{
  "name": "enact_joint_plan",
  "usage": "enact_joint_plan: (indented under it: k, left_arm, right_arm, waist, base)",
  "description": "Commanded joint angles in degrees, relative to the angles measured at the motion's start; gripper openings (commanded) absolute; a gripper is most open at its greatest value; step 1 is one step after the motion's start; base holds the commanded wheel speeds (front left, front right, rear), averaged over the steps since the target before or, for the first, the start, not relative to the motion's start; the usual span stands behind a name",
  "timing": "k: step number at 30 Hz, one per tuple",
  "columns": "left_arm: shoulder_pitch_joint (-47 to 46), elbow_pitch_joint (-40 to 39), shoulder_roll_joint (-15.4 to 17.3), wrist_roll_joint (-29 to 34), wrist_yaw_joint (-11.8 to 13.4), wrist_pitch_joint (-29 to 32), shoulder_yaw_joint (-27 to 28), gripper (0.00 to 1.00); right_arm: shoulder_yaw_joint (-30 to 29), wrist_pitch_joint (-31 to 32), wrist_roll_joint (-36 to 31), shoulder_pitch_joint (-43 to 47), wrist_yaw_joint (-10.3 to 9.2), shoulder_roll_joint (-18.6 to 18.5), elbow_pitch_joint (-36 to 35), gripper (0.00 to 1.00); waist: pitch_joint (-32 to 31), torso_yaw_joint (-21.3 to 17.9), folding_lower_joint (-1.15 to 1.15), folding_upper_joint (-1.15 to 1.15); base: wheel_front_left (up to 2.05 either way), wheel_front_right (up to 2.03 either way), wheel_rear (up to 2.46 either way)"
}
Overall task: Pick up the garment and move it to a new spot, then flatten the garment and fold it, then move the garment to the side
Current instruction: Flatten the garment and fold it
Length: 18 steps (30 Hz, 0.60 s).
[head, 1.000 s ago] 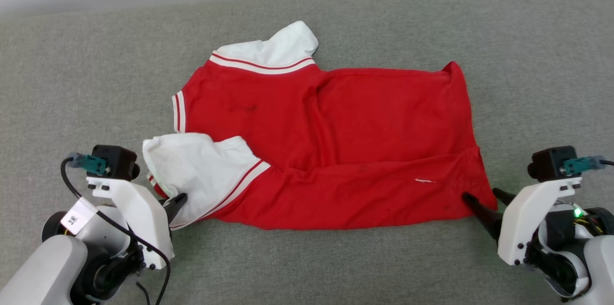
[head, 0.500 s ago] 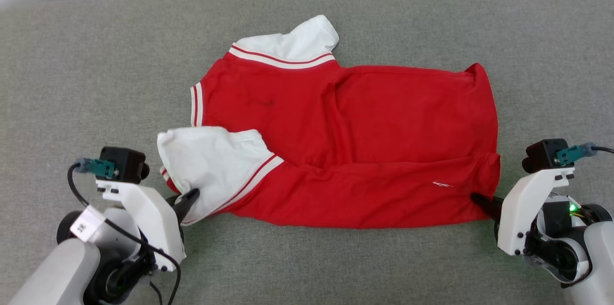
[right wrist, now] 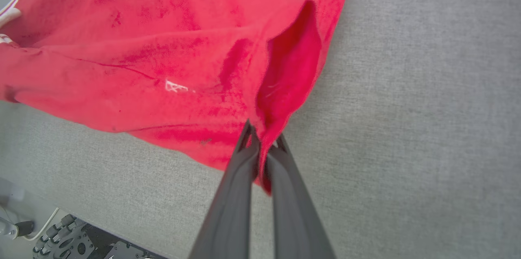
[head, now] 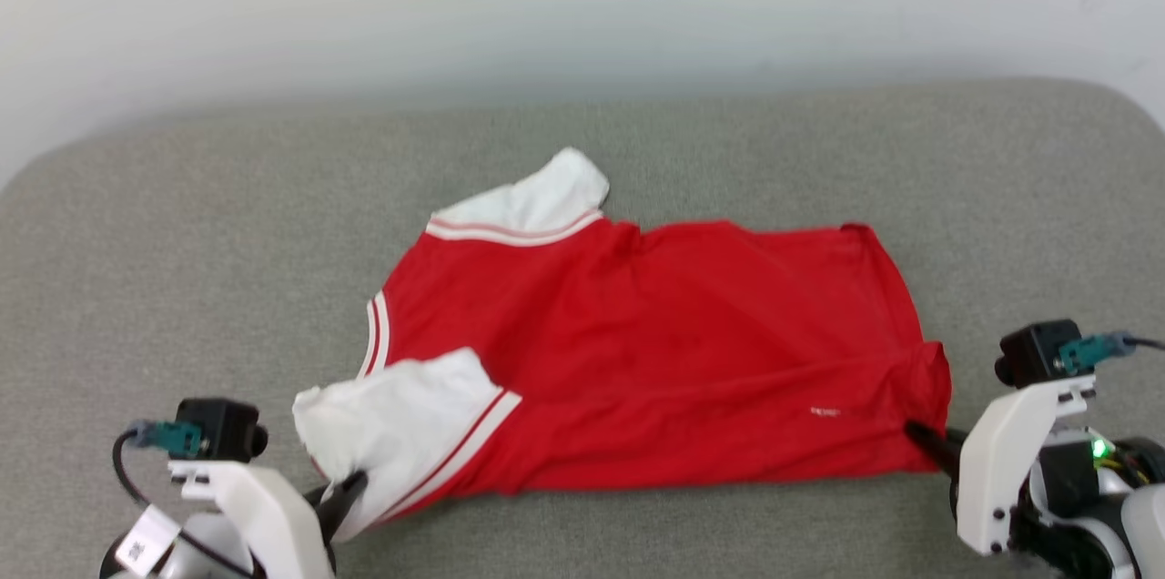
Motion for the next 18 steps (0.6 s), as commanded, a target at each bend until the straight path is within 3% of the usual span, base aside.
enact_joint_plan:
  k: [1,9,18]
  left_arm:
    - [2.0,-0.7,0.5,-0.4,0.8,-0.3,0.5,0.0]
    - [10.9,-2.5,2.0,-2.5,4.0,-0.1,1.6,0.0]
    - [9.4,4.4,-2.0,-2.6,1.4,-2.6,-0.4,0.0]
  right_arm:
    - [-0.3,0.3,-0.1,1.6,-0.03,-0.3,-0.9,0.0]
    - [-2.4,2.2,0.6,10.2,-0.04,1.8,-5.0,0.0]
    - [-5.8,-1.5,-0.7,16.6,-0.03,6.3,-0.7,0.0]
  waist:
    - [-2.7,0.2,0.0,0.0]
    - [-5.3,1.2,0.0,0.0]
    - [-5.0,2.0,0.0,0.0]
  base:
    - [0.0,0.0,0.0]
    - [0.0,0.0,0.0]
    - [0.0,0.0,0.0]
